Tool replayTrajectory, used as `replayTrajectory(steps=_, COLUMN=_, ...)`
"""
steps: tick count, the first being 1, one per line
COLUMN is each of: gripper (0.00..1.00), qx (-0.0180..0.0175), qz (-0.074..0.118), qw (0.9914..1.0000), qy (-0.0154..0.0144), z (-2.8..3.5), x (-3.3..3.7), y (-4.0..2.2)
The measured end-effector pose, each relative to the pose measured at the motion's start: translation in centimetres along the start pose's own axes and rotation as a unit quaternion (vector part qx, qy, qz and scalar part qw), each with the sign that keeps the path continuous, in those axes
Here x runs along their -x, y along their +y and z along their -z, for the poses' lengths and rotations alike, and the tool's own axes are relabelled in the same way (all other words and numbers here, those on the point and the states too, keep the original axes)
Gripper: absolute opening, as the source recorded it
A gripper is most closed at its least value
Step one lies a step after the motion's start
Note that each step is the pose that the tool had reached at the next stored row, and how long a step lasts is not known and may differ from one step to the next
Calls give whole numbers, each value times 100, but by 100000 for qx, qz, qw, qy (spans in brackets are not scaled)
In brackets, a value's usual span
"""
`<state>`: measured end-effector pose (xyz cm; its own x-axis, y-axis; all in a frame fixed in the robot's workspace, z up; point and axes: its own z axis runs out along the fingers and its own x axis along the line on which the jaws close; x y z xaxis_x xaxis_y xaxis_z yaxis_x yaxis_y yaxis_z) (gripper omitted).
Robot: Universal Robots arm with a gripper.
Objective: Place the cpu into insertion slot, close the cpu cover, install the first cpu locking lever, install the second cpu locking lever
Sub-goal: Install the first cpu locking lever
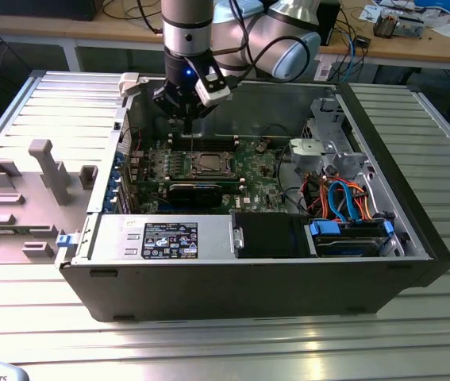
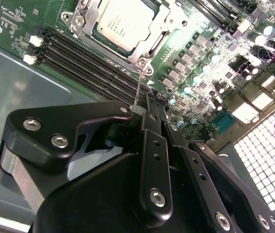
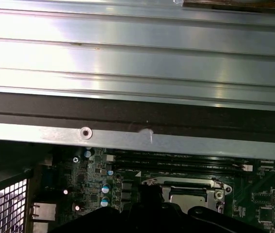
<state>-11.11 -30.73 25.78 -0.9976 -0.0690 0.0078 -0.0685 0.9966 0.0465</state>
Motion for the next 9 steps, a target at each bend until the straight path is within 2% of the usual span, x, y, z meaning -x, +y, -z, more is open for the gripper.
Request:
replayTrajectory(steps=4, gripper=11, qx=1, qz=6, qw=100000, qy=-1, z=-2, x=12, y=-1)
replayTrajectory(steps=5, gripper=11, qx=3, qz=3, qw=100000, qy=-3, z=-7, x=73, y=-5)
replayTrajectory(steps=6, gripper=11, qx=-30, qz=1, qw=100000, qy=4, z=-188, x=116, y=-16)
replayTrajectory(steps=8, gripper=11, qx=-261, qz=-8, qw=100000, qy=20, z=-217, x=126, y=-16)
replayTrajectory(steps=9, gripper=11, qx=-486, qz=-6, qw=99999, qy=41, z=-235, x=140, y=-8)
